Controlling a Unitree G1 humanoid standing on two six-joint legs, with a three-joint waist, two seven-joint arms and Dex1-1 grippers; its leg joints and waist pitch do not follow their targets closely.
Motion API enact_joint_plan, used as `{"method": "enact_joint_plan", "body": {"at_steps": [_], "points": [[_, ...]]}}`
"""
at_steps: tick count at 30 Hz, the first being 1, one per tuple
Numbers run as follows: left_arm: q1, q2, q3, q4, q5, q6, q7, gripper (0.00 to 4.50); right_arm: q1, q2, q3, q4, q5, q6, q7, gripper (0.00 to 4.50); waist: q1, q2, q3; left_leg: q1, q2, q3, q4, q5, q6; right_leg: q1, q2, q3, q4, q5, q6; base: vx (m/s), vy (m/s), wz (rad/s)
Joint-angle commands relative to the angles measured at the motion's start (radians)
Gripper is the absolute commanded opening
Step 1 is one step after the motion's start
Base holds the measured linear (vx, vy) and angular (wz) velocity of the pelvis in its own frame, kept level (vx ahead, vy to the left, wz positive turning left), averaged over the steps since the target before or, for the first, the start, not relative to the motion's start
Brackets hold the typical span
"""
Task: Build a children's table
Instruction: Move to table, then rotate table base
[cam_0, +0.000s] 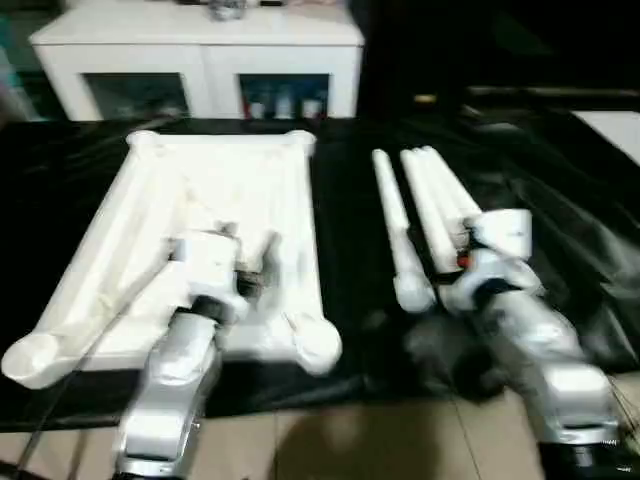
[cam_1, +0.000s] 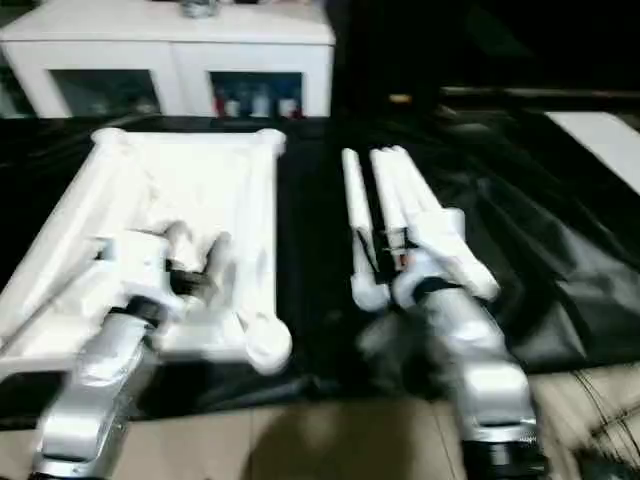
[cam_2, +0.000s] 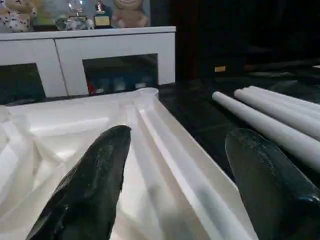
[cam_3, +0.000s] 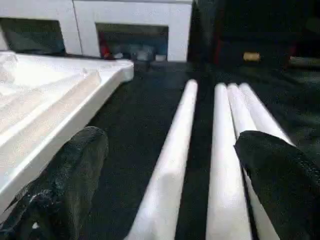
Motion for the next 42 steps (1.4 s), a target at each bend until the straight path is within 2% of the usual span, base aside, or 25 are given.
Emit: {"method": "enact_joint_plan", "body": {"at_steps": [1,2,3,4,5,6,7,8,9,10,11,12,13,15,16,17,20,23,25,27,29,33,37,40,42], "points": [[-0.002,0.023,0.023,-0.016,-0.007,0.009,-0.017,3.45,-0.003,-0.004,0.036,-0.039,0.028,-0.003,0.057,4.50,0.017,0.026,-0.040,-0.026,0.061,-0.001,-0.108,0.154,0.031,0.076,-0.077,0.024,-0.115,-0.185,-0.238,0.130,0.032,0.03],[0.000,0.029,0.023,-0.021,-0.019,0.001,-0.039,3.45,0.001,-0.016,0.044,-0.054,0.047,0.003,0.092,4.50,-0.015,0.054,-0.047,0.047,0.115,-0.052,-0.152,0.123,0.104,0.015,-0.009,-0.027,-0.047,-0.077,-0.163,0.202,0.063,0.01],[0.007,0.060,0.014,-0.039,-0.061,-0.002,-0.129,3.45,0.008,-0.069,0.078,-0.091,0.076,0.011,0.187,4.50,-0.030,0.066,-0.075,0.139,0.157,-0.113,-0.123,0.239,0.239,-0.070,-0.008,-0.036,0.024,-0.015,-0.120,0.148,0.059,-0.01],[0.013,0.088,0.003,-0.052,-0.081,-0.009,-0.188,3.45,0.010,-0.100,0.095,-0.110,0.093,0.023,0.240,4.50,-0.039,0.054,-0.083,0.155,0.180,-0.132,-0.105,0.397,0.317,-0.098,-0.026,-0.019,0.040,0.029,-0.085,0.138,0.045,0.00],[0.015,0.100,-0.002,-0.058,-0.088,-0.012,-0.212,3.45,0.011,-0.113,0.102,-0.117,0.099,0.027,0.261,4.50,-0.028,0.040,-0.081,0.140,0.194,-0.143,-0.067,0.799,0.393,-0.126,-0.067,0.024,0.040,0.138,-0.014,0.066,0.014,0.03],[0.025,0.143,-0.013,-0.080,-0.137,-0.007,-0.307,3.45,0.010,-0.158,0.126,-0.133,0.104,0.032,0.324,4.50,-0.022,0.035,-0.082,0.119,0.173,-0.132,-0.049,0.936,0.378,-0.123,-0.087,0.044,0.025,0.224,0.002,0.051,0.034,-0.04],[0.036,0.201,-0.030,-0.105,-0.184,-0.005,-0.420,3.45,0.005,-0.209,0.152,-0.144,0.102,0.026,0.392,4.50,-0.006,-0.001,-0.074,0.033,0.069,-0.066,-0.026,0.918,0.251,-0.072,-0.093,0.062,-0.006,0.437,0.007,0.000,0.000,0.00],[0.044,0.269,-0.056,-0.126,-0.218,0.015,-0.529,3.45,0.000,-0.257,0.177,-0.152,0.096,0.019,0.456,4.50,0.012,-0.010,-0.074,0.005,0.024,-0.025,-0.045,0.656,0.150,-0.047,-0.075,0.055,-0.011,0.506,-0.019,0.000,0.000,0.00],[0.044,0.293,-0.064,-0.131,-0.225,0.030,-0.560,3.45,-0.004,-0.269,0.181,-0.151,0.095,0.021,0.473,4.50,0.013,-0.008,-0.074,-0.005,0.027,-0.020,-0.055,0.524,0.109,-0.035,-0.078,0.058,-0.006,0.503,-0.034,0.000,0.000,0.00],[0.044,0.327,-0.076,-0.137,-0.232,0.045,-0.602,3.45,-0.010,-0.285,0.187,-0.149,0.094,0.023,0.496,4.50,0.009,0.000,-0.069,-0.011,0.038,-0.012,-0.080,0.309,0.045,-0.022,-0.079,0.051,-0.012,0.455,-0.072,0.000,0.000,0.00],[0.039,0.359,-0.090,-0.134,-0.228,0.049,-0.640,3.45,-0.017,-0.302,0.193,-0.144,0.082,0.017,0.517,4.50,-0.001,0.006,-0.055,-0.008,0.052,-0.013,-0.103,0.152,-0.003,-0.022,-0.073,0.043,-0.024,0.320,-0.123,0.000,0.000,0.00],[0.032,0.386,-0.104,-0.129,-0.221,0.052,-0.674,3.45,-0.025,-0.319,0.199,-0.137,0.072,0.012,0.537,4.50,-0.003,0.006,-0.050,-0.003,0.058,-0.013,-0.113,0.078,-0.018,-0.023,-0.070,0.040,-0.032,0.237,-0.146,-0.060,-0.036,-0.02],[0.027,0.405,-0.117,-0.125,-0.218,0.060,-0.701,3.45,-0.031,-0.330,0.203,-0.133,0.070,0.015,0.552,4.50,-0.005,0.013,-0.046,0.004,0.068,-0.014,-0.125,-0.019,-0.035,-0.023,-0.070,0.041,-0.037,0.122,-0.178,-0.070,-0.029,0.00],[0.019,0.488,-0.182,-0.112,-0.199,0.071,-0.823,3.45,-0.051,-0.375,0.223,-0.125,0.073,0.029,0.606,4.50,-0.008,0.029,-0.032,0.026,0.087,-0.001,-0.148,-0.222,-0.071,-0.039,-0.071,0.039,-0.059,-0.105,-0.218,-0.088,-0.031,0.08],[0.019,0.492,-0.185,-0.111,-0.198,0.072,-0.829,3.45,-0.052,-0.379,0.225,-0.125,0.074,0.030,0.610,4.50,-0.013,0.021,-0.027,0.023,0.088,0.002,-0.152,-0.259,-0.082,-0.036,-0.070,0.039,-0.065,-0.156,-0.213,-0.074,-0.014,0.06],[0.013,0.513,-0.202,-0.101,-0.183,0.071,-0.856,3.45,-0.060,-0.403,0.238,-0.126,0.078,0.036,0.635,4.50,-0.013,0.019,-0.021,0.024,0.092,0.007,-0.160,-0.315,-0.108,-0.037,-0.074,0.041,-0.071,-0.259,-0.190,0.000,0.000,0.00],[-0.008,0.541,-0.237,-0.057,-0.141,0.043,-0.885,3.10,-0.068,-0.462,0.273,-0.137,0.077,0.039,0.701,4.50,-0.006,0.019,-0.022,0.036,0.096,0.016,-0.158,-0.306,-0.122,-0.047,-0.080,0.049,-0.083,-0.310,-0.165,-0.059,-0.012,0.06],[-0.019,0.556,-0.253,-0.037,-0.134,0.058,-0.907,2.99,-0.067,-0.486,0.285,-0.146,0.069,0.038,0.734,4.50,-0.006,0.014,-0.026,0.026,0.099,0.024,-0.161,-0.260,-0.126,-0.038,-0.082,0.047,-0.079,-0.290,-0.163,0.000,0.000,0.00],[-0.030,0.564,-0.262,-0.022,-0.112,0.057,-0.909,2.67,-0.066,-0.501,0.293,-0.150,0.055,0.041,0.756,4.50,-0.005,0.014,-0.028,0.025,0.101,0.027,-0.161,-0.239,-0.122,-0.039,-0.081,0.046,-0.076,-0.262,-0.169,0.000,0.000,0.00],[-0.063,0.551,-0.267,0.034,-0.059,0.024,-0.869,2.60,-0.063,-0.517,0.305,-0.153,0.044,0.045,0.781,4.50,-0.006,0.013,-0.031,0.024,0.102,0.030,-0.158,-0.203,-0.115,-0.038,-0.077,0.045,-0.073,-0.209,-0.176,0.000,0.000,0.00],[-0.086,0.540,-0.265,0.071,-0.038,-0.001,-0.848,2.31,-0.060,-0.526,0.313,-0.158,0.047,0.045,0.792,4.50,-0.005,0.013,-0.036,0.019,0.100,0.031,-0.154,-0.151,-0.101,-0.032,-0.079,0.043,-0.068,-0.138,-0.190,0.000,0.000,0.00],[-0.114,0.548,-0.257,0.093,-0.049,-0.002,-0.873,2.17,-0.057,-0.539,0.324,-0.177,0.065,0.053,0.802,4.50,-0.004,0.013,-0.044,0.016,0.102,0.033,-0.148,-0.070,-0.082,-0.028,-0.077,0.038,-0.053,0.005,-0.225,0.000,0.000,0.00],[-0.116,0.590,-0.276,0.102,-0.047,-0.012,-0.946,1.78,-0.054,-0.542,0.330,-0.185,0.071,0.060,0.817,4.50,-0.002,0.012,-0.054,0.012,0.098,0.038,-0.134,0.033,-0.035,-0.026,-0.072,0.035,-0.037,0.194,-0.262,0.000,0.000,0.00],[-0.112,0.604,-0.283,0.099,-0.049,-0.011,-0.971,1.76,-0.052,-0.542,0.330,-0.188,0.069,0.062,0.820,4.50,-0.002,0.011,-0.050,0.012,0.100,0.040,-0.135,0.014,-0.020,-0.029,-0.074,0.034,-0.038,0.179,-0.270,0.000,0.000,0.00],[-0.107,0.624,-0.294,0.089,-0.058,0.007,-1.009,1.36,-0.053,-0.532,0.326,-0.202,0.084,0.084,0.822,4.50,-0.001,0.016,-0.043,0.016,0.105,0.039,-0.144,-0.057,-0.041,-0.032,-0.076,0.035,-0.046,0.077,-0.271,0.000,0.000,0.00]]}}
